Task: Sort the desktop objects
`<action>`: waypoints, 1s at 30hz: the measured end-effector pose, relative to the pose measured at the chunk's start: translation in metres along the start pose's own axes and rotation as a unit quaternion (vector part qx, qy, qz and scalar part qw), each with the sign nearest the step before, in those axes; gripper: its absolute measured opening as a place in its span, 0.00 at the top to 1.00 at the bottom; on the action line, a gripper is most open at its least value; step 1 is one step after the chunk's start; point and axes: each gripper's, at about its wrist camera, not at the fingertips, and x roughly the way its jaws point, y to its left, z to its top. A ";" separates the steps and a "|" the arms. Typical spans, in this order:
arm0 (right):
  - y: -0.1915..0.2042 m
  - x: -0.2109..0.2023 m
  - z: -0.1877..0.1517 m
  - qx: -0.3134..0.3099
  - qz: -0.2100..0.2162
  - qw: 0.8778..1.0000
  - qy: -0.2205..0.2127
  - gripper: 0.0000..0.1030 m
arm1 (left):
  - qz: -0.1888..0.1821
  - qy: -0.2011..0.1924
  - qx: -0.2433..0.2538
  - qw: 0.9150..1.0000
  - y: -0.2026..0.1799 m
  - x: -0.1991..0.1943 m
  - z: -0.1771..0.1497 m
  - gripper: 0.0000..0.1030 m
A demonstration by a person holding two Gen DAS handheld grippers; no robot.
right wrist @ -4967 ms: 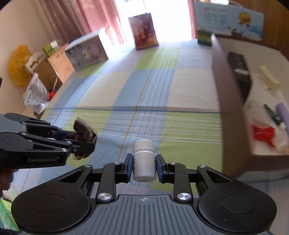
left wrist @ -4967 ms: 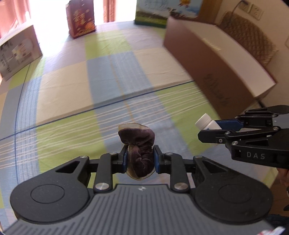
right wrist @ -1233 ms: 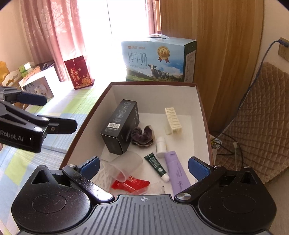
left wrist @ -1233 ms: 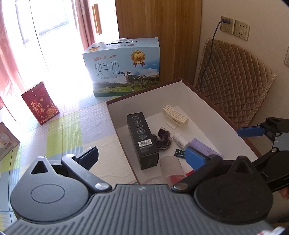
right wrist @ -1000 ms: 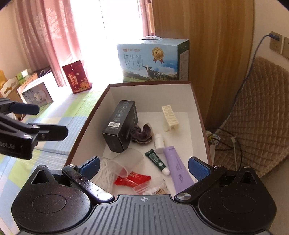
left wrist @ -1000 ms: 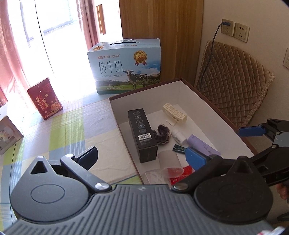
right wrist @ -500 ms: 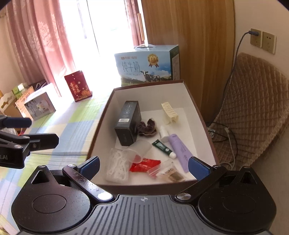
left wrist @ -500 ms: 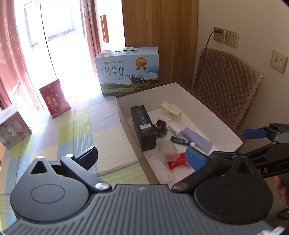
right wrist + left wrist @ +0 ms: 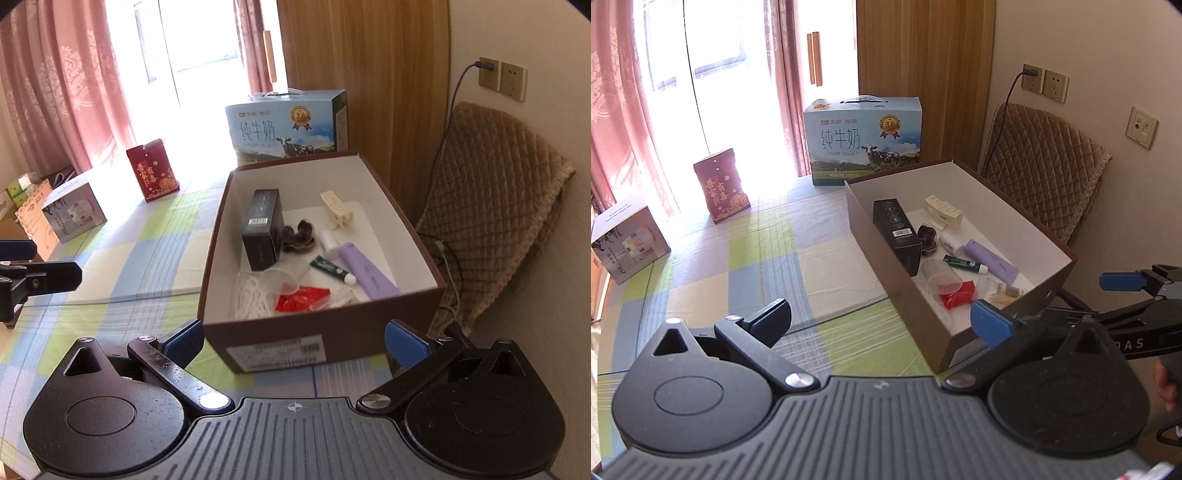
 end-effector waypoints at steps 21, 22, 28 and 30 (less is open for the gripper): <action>0.062 -0.035 -0.062 0.034 -0.022 0.999 0.025 0.02 | -0.005 0.038 0.006 0.999 0.051 -0.042 -0.074 0.01; 0.065 -0.035 -0.065 0.035 -0.023 0.999 0.028 0.02 | -0.006 0.040 0.005 0.999 0.053 -0.043 -0.076 0.01; 0.077 -0.034 -0.079 0.039 -0.023 0.998 0.045 0.02 | -0.004 0.045 0.004 0.999 0.063 -0.048 -0.088 0.01; 0.080 -0.034 -0.083 0.040 -0.023 0.998 0.049 0.02 | -0.002 0.048 0.003 0.999 0.067 -0.050 -0.091 0.01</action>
